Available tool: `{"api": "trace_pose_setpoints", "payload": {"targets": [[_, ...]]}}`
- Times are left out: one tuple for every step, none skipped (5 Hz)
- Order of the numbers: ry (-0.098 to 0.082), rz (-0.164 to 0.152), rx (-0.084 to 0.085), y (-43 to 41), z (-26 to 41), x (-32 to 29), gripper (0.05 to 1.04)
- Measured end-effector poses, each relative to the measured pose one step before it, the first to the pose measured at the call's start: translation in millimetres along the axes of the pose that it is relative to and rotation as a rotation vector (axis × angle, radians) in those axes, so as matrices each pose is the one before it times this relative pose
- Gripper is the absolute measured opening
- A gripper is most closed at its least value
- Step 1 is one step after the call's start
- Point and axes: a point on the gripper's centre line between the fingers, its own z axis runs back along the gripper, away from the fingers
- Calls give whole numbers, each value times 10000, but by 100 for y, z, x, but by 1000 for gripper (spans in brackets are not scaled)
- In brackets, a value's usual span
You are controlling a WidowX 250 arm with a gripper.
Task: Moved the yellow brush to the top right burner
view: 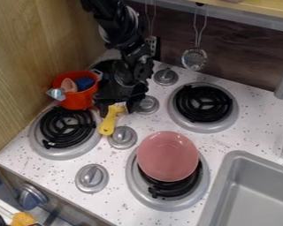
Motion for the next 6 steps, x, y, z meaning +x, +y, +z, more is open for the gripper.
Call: {"api": "trace_pose_setpoints", "payload": {"targets": [[28, -112, -340, -542, -278, -137, 1001], [19, -49, -183, -3, -195, -248, 1001], [-9, 22, -185, -188, -114, -99, 1001], [-5, 3, -220, -371, -27, 20, 950], [111, -79, -17, -225, -135, 10, 709], [63, -138, 74, -77, -133, 89, 426]]}}
